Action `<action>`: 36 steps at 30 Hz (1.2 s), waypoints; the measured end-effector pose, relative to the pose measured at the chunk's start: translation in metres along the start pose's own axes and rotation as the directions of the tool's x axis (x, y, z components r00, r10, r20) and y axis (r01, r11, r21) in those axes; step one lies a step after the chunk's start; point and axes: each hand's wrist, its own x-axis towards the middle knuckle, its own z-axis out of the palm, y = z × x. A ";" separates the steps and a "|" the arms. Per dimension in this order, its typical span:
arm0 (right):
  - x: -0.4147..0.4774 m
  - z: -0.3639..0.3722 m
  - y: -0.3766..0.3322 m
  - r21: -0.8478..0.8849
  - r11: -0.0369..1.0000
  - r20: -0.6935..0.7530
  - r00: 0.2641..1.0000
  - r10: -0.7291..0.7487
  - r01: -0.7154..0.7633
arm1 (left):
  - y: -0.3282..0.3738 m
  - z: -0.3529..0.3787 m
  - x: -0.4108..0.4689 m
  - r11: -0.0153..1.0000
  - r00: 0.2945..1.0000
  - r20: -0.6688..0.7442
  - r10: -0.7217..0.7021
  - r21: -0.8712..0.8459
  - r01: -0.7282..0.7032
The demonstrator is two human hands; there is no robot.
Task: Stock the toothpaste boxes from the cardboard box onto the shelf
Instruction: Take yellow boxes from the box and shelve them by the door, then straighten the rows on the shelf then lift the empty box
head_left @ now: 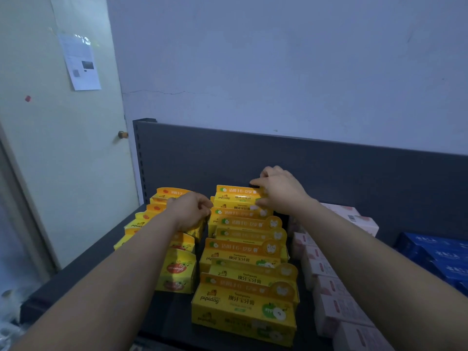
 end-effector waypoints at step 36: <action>-0.667 -0.129 0.108 0.228 0.512 -0.093 0.505 0.858 -0.828 | 0.476 0.170 -0.322 0.446 0.535 0.034 0.844 -0.598 -0.666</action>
